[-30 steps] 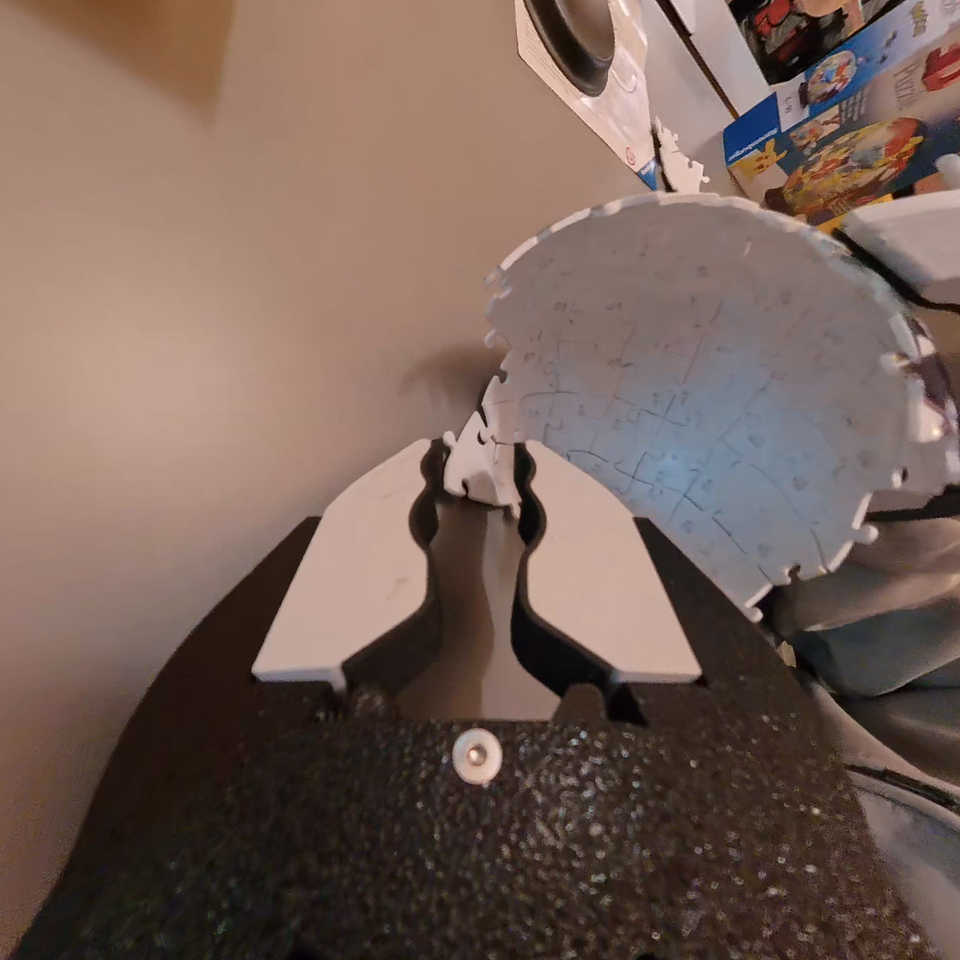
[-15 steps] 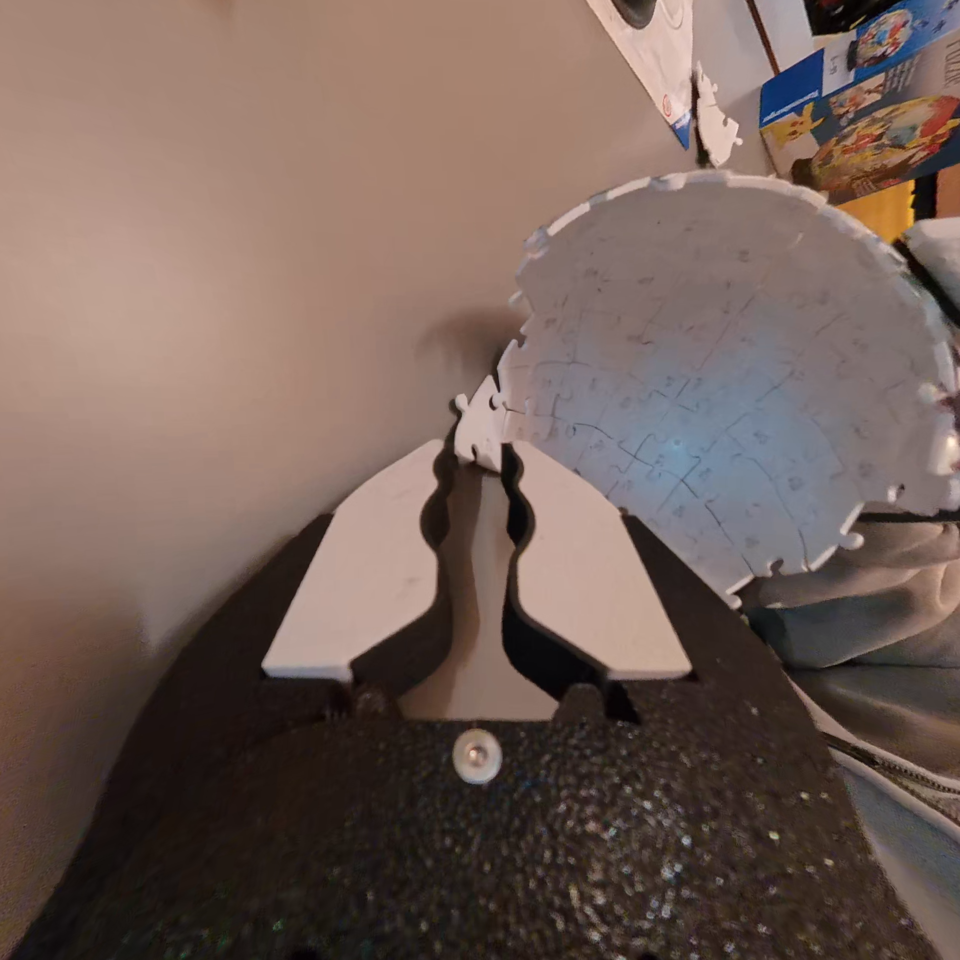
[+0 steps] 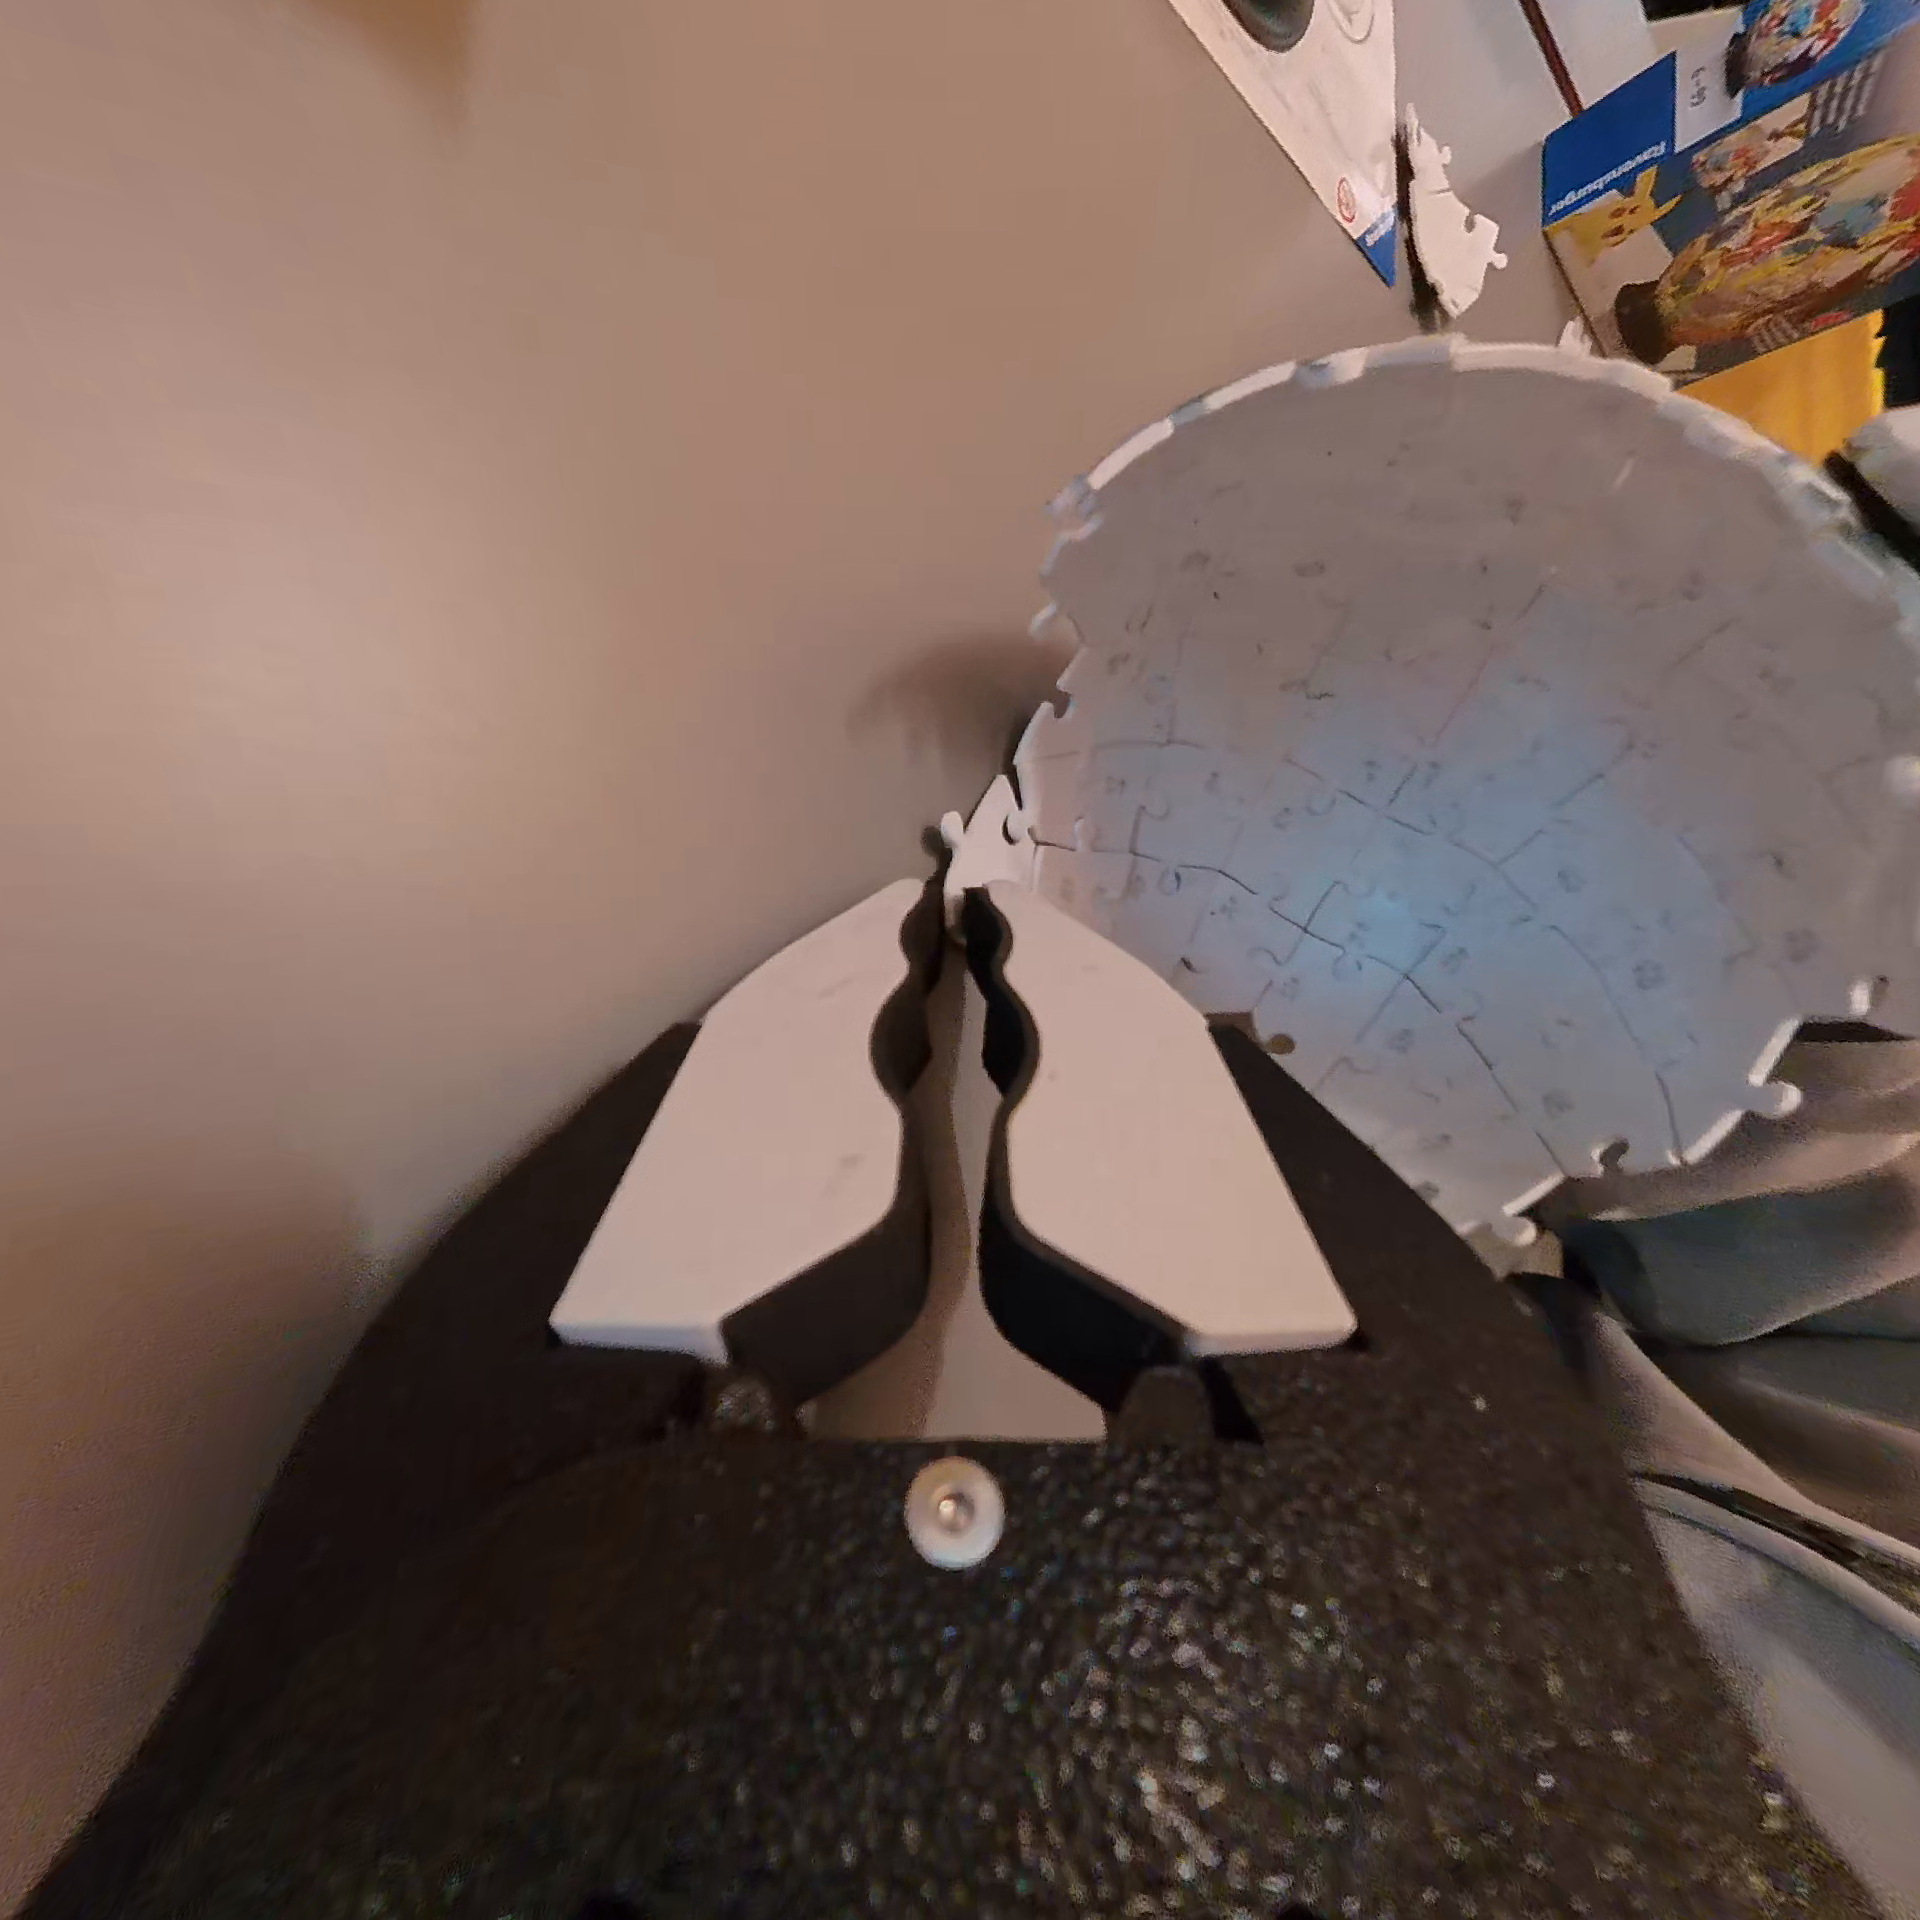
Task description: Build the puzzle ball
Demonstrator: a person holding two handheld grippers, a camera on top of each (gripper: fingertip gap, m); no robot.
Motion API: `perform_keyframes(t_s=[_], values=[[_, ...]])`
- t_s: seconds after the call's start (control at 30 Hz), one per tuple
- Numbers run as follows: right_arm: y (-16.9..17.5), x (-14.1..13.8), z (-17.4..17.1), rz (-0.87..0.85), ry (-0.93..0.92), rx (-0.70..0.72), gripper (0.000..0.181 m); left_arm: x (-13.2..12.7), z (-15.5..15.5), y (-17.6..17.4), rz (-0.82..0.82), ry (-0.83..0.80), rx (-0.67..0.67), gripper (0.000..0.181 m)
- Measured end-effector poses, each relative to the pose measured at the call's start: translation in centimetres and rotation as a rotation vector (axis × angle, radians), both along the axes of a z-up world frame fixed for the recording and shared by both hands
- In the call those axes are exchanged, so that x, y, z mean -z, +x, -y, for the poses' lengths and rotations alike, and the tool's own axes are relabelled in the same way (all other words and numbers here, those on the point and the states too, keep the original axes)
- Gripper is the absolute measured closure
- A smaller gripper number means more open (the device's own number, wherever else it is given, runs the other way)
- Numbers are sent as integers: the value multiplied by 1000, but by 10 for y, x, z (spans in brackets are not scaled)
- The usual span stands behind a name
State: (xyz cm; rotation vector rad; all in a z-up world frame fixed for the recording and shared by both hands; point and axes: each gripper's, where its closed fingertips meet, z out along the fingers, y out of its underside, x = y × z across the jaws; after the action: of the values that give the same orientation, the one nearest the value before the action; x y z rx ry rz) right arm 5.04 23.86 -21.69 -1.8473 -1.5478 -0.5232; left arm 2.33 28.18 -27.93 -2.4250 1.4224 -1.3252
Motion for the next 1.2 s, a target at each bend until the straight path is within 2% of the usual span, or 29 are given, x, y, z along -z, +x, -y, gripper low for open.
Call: perform_keyframes(t_s=[0.03,0.23,0.4,0.77,1.2], values=[[0,0,0,-1,0,2,70,0,-1,1,7,15,-5,177],[0,-1,0,0,3,5,72,-3,-3,5,72,-3,-89,179],[2,0,-1,6,5,8,72,-3,-3,5,86,91,-72,178],[3,1,0,13,7,16,72,-5,-4,10,123,171,-61,179],[4,1,-1,7,13,23,73,-7,-5,15,177,200,-66,179]])
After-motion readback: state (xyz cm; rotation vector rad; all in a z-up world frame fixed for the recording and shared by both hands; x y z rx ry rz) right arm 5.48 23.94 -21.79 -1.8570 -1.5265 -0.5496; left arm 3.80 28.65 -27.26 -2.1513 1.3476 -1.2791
